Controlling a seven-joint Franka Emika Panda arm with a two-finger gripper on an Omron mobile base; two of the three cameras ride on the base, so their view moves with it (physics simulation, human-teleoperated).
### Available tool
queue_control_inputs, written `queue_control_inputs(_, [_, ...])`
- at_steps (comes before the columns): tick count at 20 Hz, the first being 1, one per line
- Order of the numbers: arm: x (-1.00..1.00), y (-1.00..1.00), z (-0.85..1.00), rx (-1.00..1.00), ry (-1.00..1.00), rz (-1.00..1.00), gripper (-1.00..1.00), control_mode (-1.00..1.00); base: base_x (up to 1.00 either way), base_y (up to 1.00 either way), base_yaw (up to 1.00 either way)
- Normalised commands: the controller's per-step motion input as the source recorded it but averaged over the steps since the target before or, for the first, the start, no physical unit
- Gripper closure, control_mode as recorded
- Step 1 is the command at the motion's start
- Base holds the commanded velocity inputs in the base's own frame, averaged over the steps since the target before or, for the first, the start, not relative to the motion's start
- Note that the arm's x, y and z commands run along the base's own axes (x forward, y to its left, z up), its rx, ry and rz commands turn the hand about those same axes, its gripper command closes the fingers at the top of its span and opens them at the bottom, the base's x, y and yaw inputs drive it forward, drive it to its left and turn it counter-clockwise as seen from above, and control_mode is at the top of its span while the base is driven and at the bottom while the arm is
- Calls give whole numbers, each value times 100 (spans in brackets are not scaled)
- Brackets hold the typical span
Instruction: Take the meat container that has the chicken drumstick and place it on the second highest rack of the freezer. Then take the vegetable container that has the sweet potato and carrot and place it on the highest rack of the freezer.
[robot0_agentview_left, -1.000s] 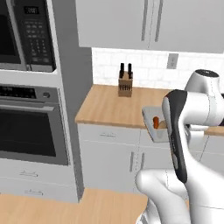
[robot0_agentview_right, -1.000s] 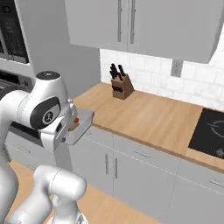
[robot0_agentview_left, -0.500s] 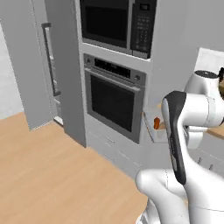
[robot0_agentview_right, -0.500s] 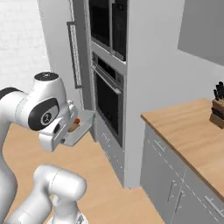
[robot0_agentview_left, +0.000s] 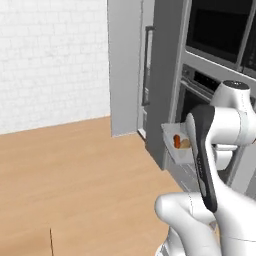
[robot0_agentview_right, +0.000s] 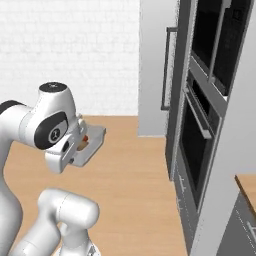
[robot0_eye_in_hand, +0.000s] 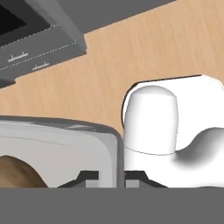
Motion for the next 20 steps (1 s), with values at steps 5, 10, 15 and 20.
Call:
queue_control_inputs(5, [0, 0, 0, 0, 0, 0, 100, 100, 100, 10, 27])
queue_control_inputs(10, [0, 0, 0, 0, 0, 0, 100, 100, 100, 19, 13])
queue_control_inputs(15, [0, 0, 0, 0, 0, 0, 100, 100, 100, 33, 8])
queue_control_inputs(20, [0, 0, 0, 0, 0, 0, 100, 100, 100, 41, 2])
